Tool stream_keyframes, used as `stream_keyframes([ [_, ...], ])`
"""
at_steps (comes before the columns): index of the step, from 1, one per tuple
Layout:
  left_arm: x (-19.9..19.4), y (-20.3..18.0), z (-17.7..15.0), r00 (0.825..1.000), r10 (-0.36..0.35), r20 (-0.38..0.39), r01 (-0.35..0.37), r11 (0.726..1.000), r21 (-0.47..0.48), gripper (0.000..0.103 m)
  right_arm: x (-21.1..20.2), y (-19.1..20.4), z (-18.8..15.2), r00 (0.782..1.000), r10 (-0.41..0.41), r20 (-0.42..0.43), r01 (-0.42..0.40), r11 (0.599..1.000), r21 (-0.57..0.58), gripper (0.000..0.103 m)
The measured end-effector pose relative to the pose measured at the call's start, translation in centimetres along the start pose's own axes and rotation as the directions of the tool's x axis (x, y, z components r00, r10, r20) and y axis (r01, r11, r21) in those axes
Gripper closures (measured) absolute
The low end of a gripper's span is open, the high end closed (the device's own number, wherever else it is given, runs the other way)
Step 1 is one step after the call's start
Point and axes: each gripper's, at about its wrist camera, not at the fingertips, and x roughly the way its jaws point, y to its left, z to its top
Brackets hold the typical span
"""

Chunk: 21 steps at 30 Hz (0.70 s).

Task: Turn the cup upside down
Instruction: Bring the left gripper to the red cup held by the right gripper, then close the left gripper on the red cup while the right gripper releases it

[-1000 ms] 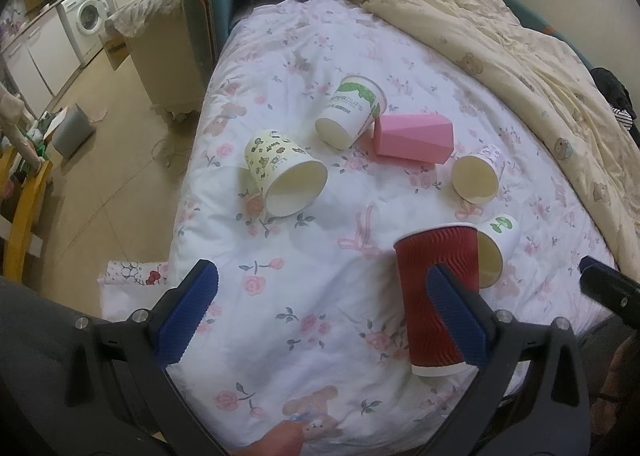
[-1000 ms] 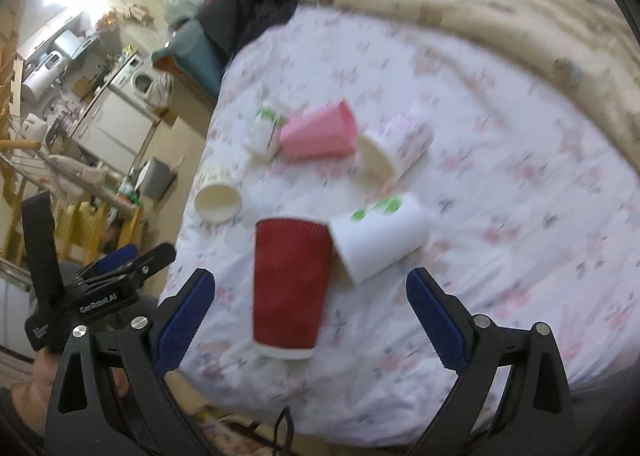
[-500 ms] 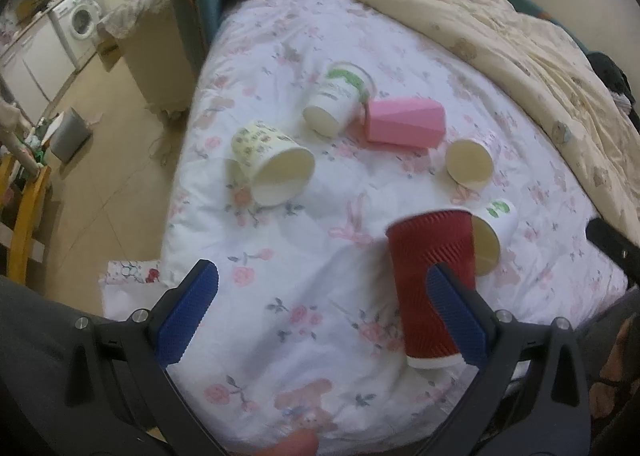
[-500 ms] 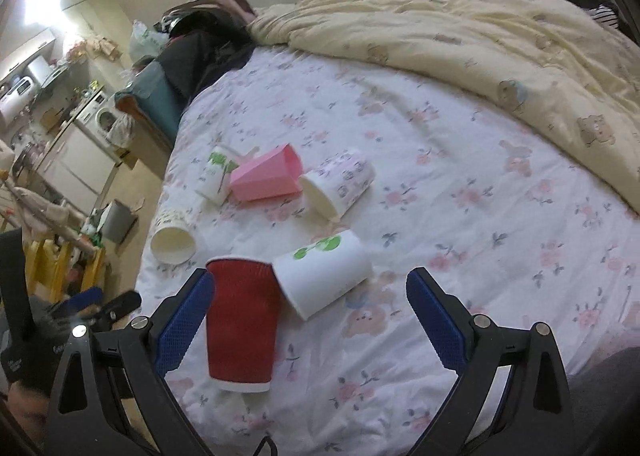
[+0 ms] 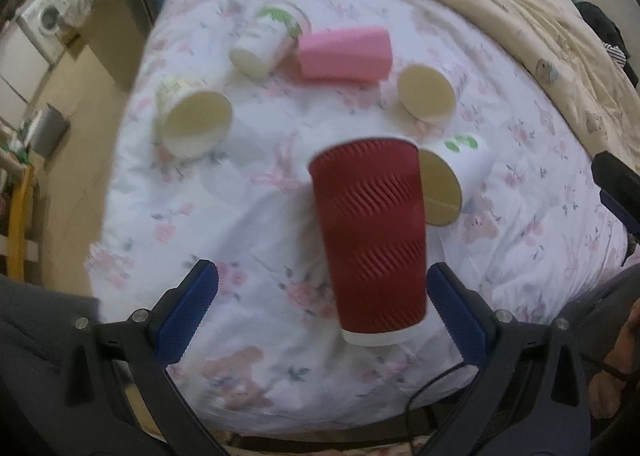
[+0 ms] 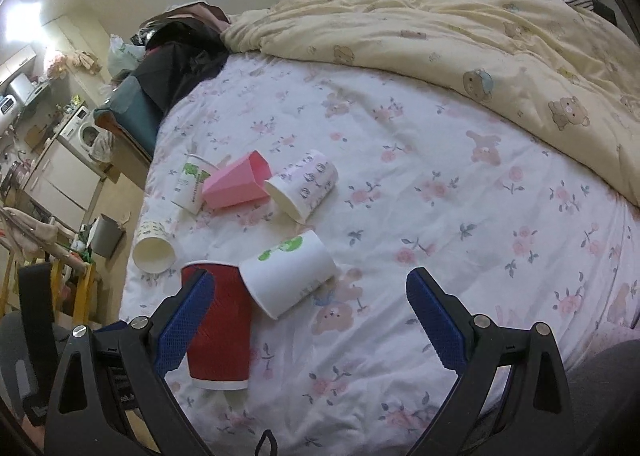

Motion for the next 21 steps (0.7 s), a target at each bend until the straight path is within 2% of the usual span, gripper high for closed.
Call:
stream_keyframes([
  [5, 2.9, -1.7, -0.2, 0.993, -0.014, -0.119, 0.015, 1.000, 0.010, 0.004, 0.6, -1.1, 0.2, 0.999, 0.040, -0.027, -0.038, 0.997, 0.066, 0.004],
  [8, 4.2, -2.3, -0.4, 0.988, -0.017, -0.151, 0.019, 1.000, 0.008, 0.008, 0.6, -1.0, 0.2, 0.999, 0.043, -0.031, -0.041, 0.997, 0.065, 0.004],
  [12, 5.4, -2.9, -0.5, 0.985, -0.012, -0.170, 0.017, 1.000, 0.023, 0.011, 0.6, -1.0, 0.2, 0.998, 0.047, -0.033, -0.045, 0.997, 0.069, 0.004],
  [14, 5.9, -2.9, -0.5, 0.984, -0.013, -0.177, 0.018, 1.000, 0.024, 0.018, 0.7, -1.0, 0.2, 0.998, 0.047, -0.036, -0.044, 0.997, 0.070, 0.004],
  [16, 6.0, -3.0, -0.5, 0.985, -0.006, -0.174, 0.012, 0.999, 0.035, 0.035, 0.9, -1.0, 0.2, 0.998, 0.042, -0.041, -0.039, 0.997, 0.072, 0.004],
  [17, 6.0, -3.1, -0.6, 0.985, -0.011, -0.173, 0.018, 0.999, 0.036, 0.038, 0.9, -1.0, 0.2, 0.998, 0.042, -0.042, -0.039, 0.997, 0.071, 0.004],
  [21, 5.0, -3.2, -0.9, 0.990, -0.006, -0.141, 0.015, 0.998, 0.058, 0.039, 1.0, -0.8, 0.2, 0.998, 0.041, -0.043, -0.038, 0.997, 0.065, 0.004],
])
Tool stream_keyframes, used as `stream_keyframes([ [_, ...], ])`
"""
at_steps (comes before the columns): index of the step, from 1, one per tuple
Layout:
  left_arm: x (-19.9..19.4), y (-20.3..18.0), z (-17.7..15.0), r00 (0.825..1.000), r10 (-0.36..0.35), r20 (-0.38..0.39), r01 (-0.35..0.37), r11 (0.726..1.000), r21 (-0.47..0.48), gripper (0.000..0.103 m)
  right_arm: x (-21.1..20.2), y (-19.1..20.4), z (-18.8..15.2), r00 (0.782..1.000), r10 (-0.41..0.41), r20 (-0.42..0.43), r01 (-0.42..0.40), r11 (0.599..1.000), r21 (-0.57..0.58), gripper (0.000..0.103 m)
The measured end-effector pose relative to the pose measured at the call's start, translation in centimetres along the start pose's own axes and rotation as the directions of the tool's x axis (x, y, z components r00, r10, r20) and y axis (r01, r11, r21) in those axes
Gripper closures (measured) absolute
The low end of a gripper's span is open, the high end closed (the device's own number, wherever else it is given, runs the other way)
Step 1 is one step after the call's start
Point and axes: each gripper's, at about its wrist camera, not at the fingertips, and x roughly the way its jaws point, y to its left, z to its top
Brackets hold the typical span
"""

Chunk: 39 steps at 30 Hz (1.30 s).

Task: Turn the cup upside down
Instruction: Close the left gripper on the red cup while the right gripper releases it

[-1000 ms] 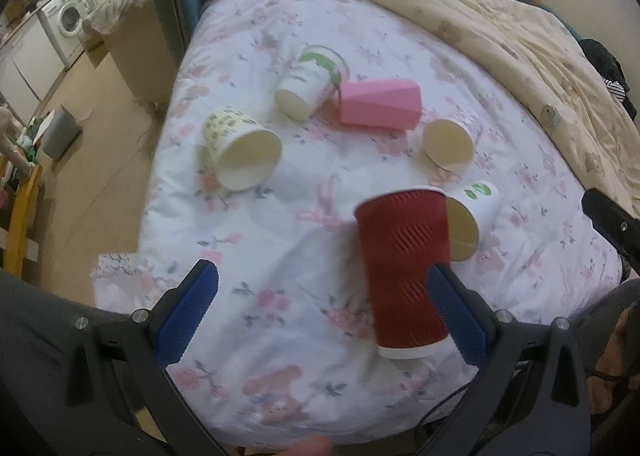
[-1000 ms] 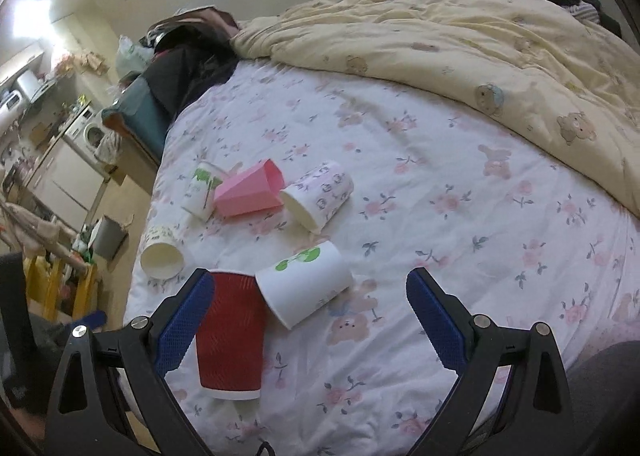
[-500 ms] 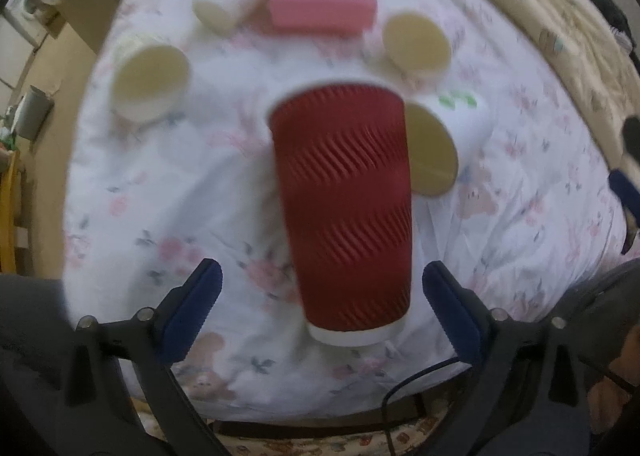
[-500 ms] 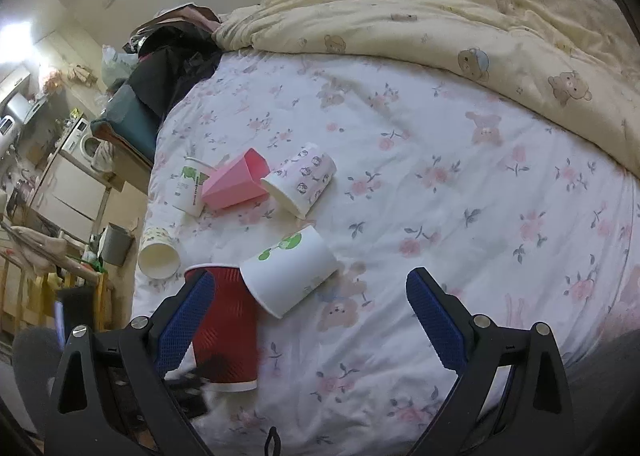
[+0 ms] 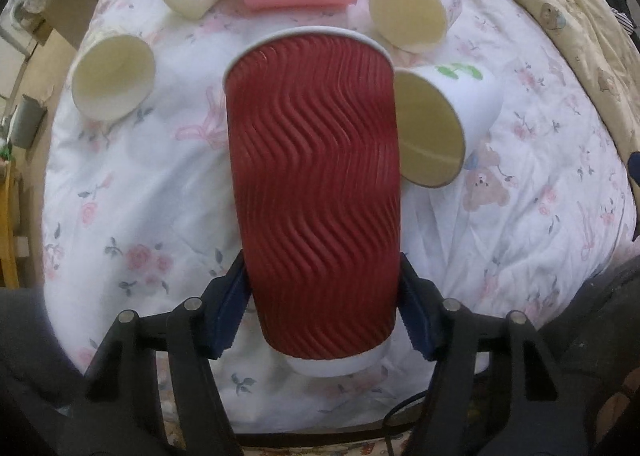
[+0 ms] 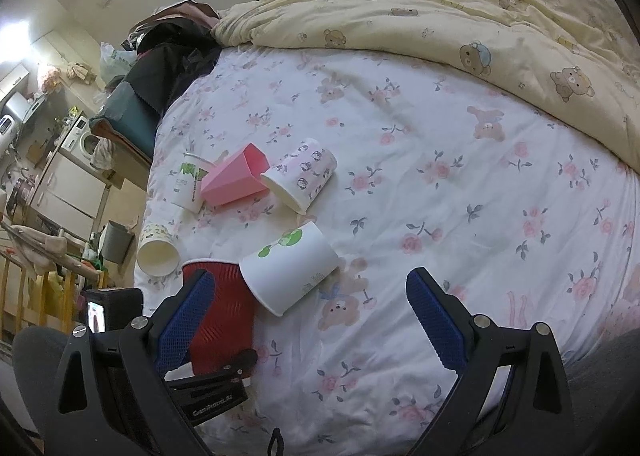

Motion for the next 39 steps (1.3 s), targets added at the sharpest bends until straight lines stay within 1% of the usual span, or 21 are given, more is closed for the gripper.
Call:
stream_keyframes([
  [4, -1.4, 0.7, -0.4, 1.000, -0.009, 0.028, 0.009, 1.000, 0.000, 0.040, 0.2, 0.1, 0.0, 1.000, 0.001, -0.002, -0.001, 1.000, -0.009, 0.004],
  [7, -3.4, 1.6, -0.7, 0.997, -0.025, 0.070, 0.025, 1.000, 0.003, 0.040, 0.2, 0.1, 0.0, 1.000, 0.002, -0.003, -0.002, 1.000, -0.012, 0.004],
  [12, -6.9, 4.0, 0.2, 0.990, -0.060, 0.128, 0.060, 0.998, 0.005, 0.040, 0.2, 0.7, -0.1, 1.000, 0.016, 0.002, -0.016, 0.999, -0.034, 0.004],
  [16, -8.6, 5.3, 0.9, 0.985, -0.077, 0.157, 0.077, 0.997, 0.001, 0.040, 0.0, 1.3, 0.0, 0.999, 0.043, 0.017, -0.042, 0.998, -0.047, 0.004],
  [19, -9.5, 6.5, 1.5, 0.980, -0.084, 0.181, 0.086, 0.996, -0.008, 0.040, 0.0, 1.7, 0.1, 0.999, 0.044, 0.026, -0.042, 0.997, -0.068, 0.004],
  [23, -9.7, 7.7, 2.0, 0.972, -0.076, 0.224, 0.078, 0.997, -0.001, 0.040, 0.0, 2.5, 0.2, 0.998, 0.038, 0.040, -0.034, 0.994, -0.106, 0.004],
  [27, -8.6, 8.9, 2.5, 0.963, -0.125, 0.238, 0.137, 0.990, -0.034, 0.040, 0.3, 3.1, 0.2, 0.999, 0.036, 0.039, -0.030, 0.990, -0.135, 0.004],
  [29, -8.1, 9.1, 2.7, 0.963, -0.155, 0.221, 0.170, 0.984, -0.052, 0.040, 0.5, 3.4, 0.3, 0.999, 0.033, 0.034, -0.027, 0.988, -0.155, 0.004],
  [30, -7.9, 9.1, 2.9, 0.964, -0.155, 0.217, 0.170, 0.984, -0.053, 0.040, 0.6, 3.6, 0.4, 0.999, 0.035, 0.029, -0.030, 0.985, -0.169, 0.004],
  [32, -8.0, 9.0, 2.9, 0.964, -0.139, 0.227, 0.154, 0.987, -0.051, 0.040, 0.8, 3.7, 0.6, 0.998, 0.055, 0.011, -0.052, 0.982, -0.183, 0.004],
  [34, -8.1, 9.0, 2.8, 0.961, -0.160, 0.226, 0.175, 0.983, -0.048, 0.040, 1.1, 3.6, 1.0, 0.997, 0.073, -0.003, -0.072, 0.980, -0.186, 0.004],
  [37, -8.0, 8.6, 2.4, 0.960, -0.175, 0.218, 0.187, 0.982, -0.037, 0.040, 1.6, 3.9, 1.4, 0.994, 0.108, -0.035, -0.113, 0.975, -0.192, 0.004],
  [39, -7.9, 8.2, 2.3, 0.959, -0.192, 0.210, 0.200, 0.980, -0.016, 0.040, 2.3, 4.3, 1.9, 0.984, 0.163, -0.073, -0.174, 0.966, -0.190, 0.004],
])
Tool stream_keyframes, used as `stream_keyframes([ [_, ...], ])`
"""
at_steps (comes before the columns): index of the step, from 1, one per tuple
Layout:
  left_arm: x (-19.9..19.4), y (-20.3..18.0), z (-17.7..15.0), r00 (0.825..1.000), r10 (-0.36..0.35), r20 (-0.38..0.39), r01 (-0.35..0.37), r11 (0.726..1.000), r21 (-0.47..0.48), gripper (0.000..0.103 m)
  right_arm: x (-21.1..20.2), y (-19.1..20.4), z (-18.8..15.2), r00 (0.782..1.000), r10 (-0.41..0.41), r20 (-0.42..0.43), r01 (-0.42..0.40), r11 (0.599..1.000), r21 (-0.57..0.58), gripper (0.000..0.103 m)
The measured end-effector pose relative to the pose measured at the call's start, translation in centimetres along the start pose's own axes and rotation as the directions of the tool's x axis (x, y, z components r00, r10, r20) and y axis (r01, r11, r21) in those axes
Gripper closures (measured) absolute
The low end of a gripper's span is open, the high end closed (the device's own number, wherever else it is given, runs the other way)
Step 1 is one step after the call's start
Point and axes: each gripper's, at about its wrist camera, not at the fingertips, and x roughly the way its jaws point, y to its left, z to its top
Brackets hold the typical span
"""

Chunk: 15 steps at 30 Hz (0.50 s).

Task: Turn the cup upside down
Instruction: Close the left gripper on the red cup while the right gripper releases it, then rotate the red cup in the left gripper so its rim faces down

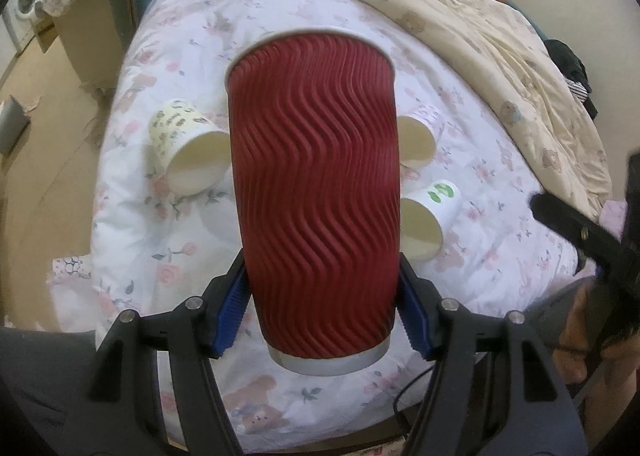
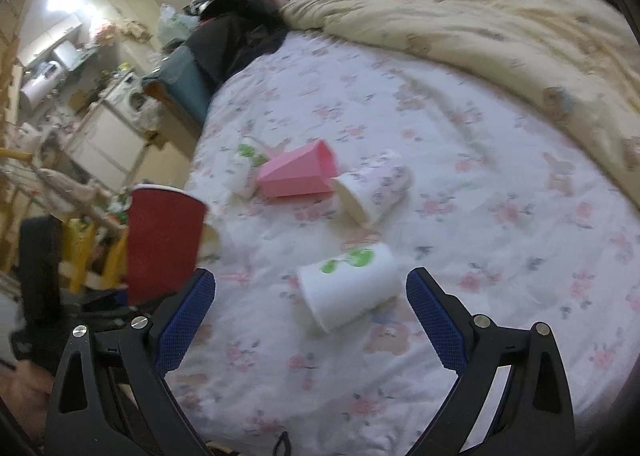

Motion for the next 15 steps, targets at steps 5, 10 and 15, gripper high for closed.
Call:
stream_keyframes([
  [5, 0.7, -2.1, -0.9, 0.999, -0.012, -0.036, 0.015, 0.996, 0.091, 0.040, 1.8, 1.4, 1.6, 0.992, 0.116, -0.041, -0.118, 0.993, -0.031, 0.004],
  [10, 1.4, -3.6, -1.7, 0.997, -0.033, -0.076, 0.044, 0.987, 0.153, 0.040, 3.3, 2.4, 1.7, 0.983, 0.173, -0.065, -0.174, 0.985, -0.015, 0.004],
  [15, 1.6, -4.9, -2.3, 0.996, -0.033, -0.088, 0.051, 0.979, 0.199, 0.040, 3.6, 2.8, 1.7, 0.978, 0.194, -0.076, -0.196, 0.980, -0.022, 0.004],
])
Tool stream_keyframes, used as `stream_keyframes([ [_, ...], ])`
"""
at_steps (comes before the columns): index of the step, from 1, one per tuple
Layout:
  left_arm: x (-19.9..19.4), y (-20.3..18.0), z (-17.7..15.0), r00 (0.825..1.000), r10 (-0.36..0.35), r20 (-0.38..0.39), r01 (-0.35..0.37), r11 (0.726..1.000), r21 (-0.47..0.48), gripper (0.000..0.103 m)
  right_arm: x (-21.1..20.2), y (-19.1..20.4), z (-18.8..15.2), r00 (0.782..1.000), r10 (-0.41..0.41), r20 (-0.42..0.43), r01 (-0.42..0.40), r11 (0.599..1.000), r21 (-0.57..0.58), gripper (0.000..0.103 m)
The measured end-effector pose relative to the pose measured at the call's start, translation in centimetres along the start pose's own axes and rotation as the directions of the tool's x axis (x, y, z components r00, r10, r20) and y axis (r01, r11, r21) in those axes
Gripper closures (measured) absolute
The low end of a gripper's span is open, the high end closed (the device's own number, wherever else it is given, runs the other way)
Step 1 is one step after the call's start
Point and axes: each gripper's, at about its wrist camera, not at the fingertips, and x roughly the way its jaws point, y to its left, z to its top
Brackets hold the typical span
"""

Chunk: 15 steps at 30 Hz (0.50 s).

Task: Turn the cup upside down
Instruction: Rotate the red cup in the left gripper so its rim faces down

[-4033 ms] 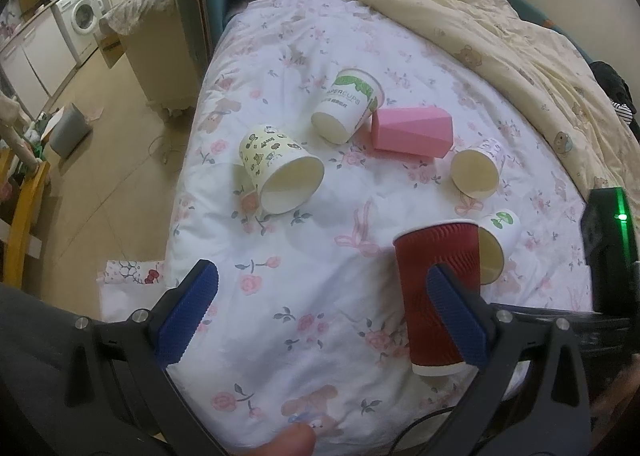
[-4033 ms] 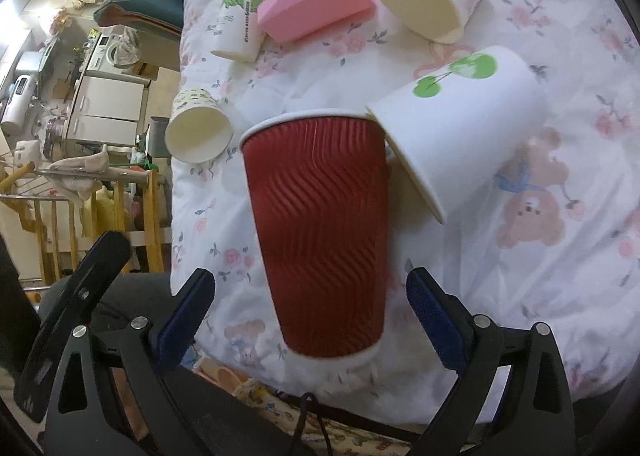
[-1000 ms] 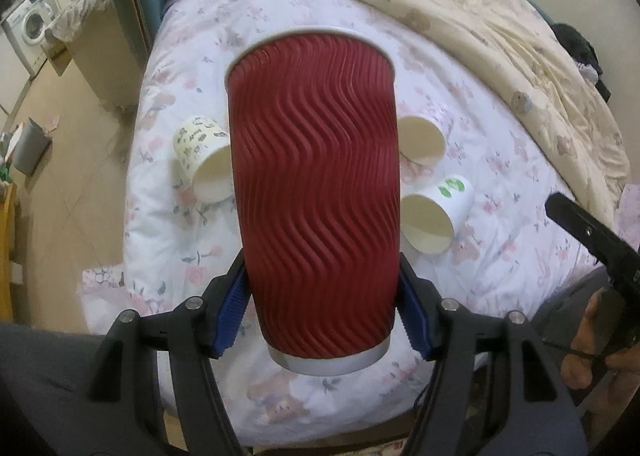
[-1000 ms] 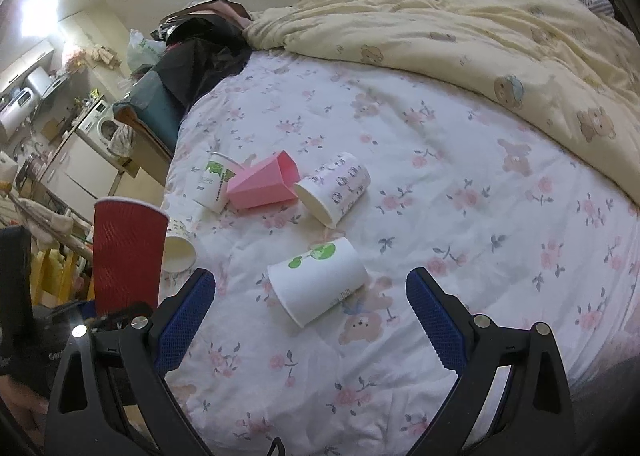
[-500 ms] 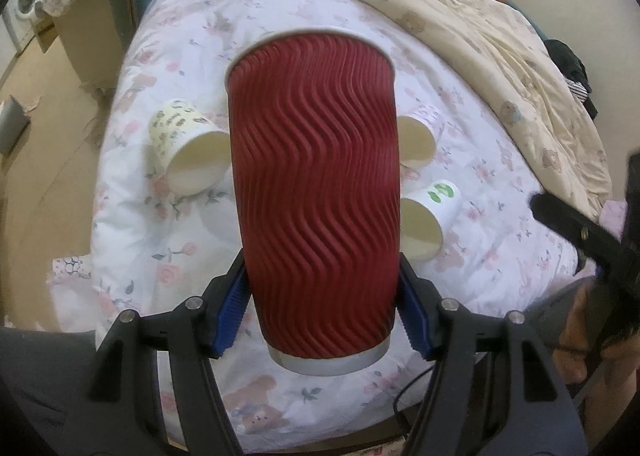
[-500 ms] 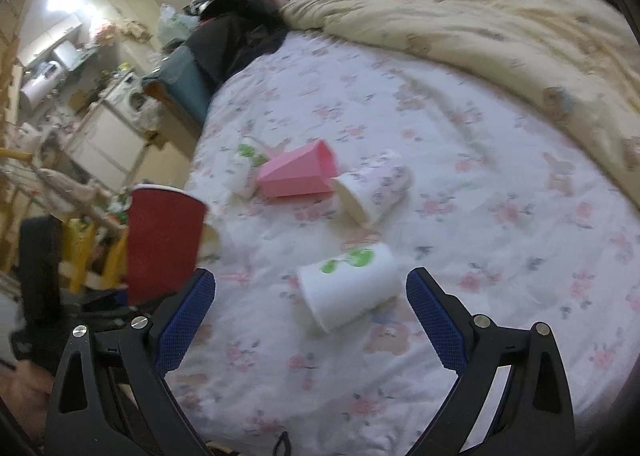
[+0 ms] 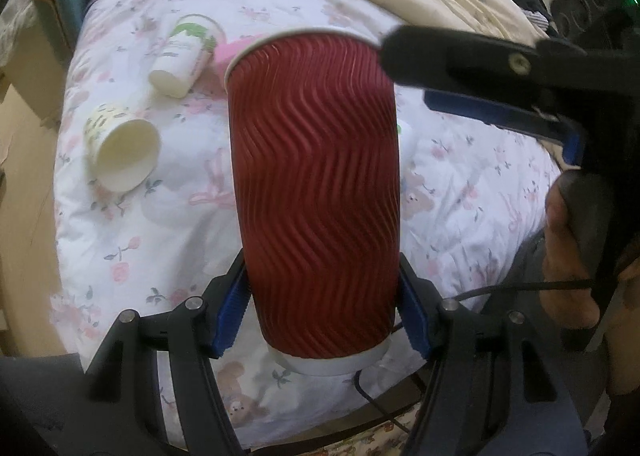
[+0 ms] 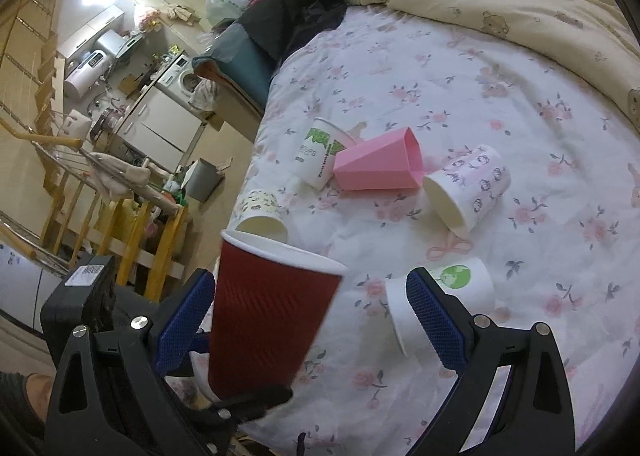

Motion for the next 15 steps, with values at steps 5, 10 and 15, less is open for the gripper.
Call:
stream_keyframes([
  [5, -0.4, -0.8, -0.2, 1.000, -0.003, 0.017, 0.002, 0.999, 0.036, 0.040, 0.2, -0.9, 0.0, 0.999, -0.035, -0.007, 0.035, 0.998, 0.052, 0.004],
  [10, -1.3, -1.0, -0.4, 0.999, -0.014, 0.043, 0.012, 0.999, 0.044, 0.040, 0.2, -2.4, 0.0, 0.998, -0.068, -0.015, 0.069, 0.993, 0.096, 0.004],
  [15, -2.2, -1.0, -0.2, 0.997, -0.026, 0.077, 0.022, 0.999, 0.049, 0.040, 0.8, -3.6, -0.3, 0.994, -0.094, -0.053, 0.100, 0.987, 0.128, 0.004],
])
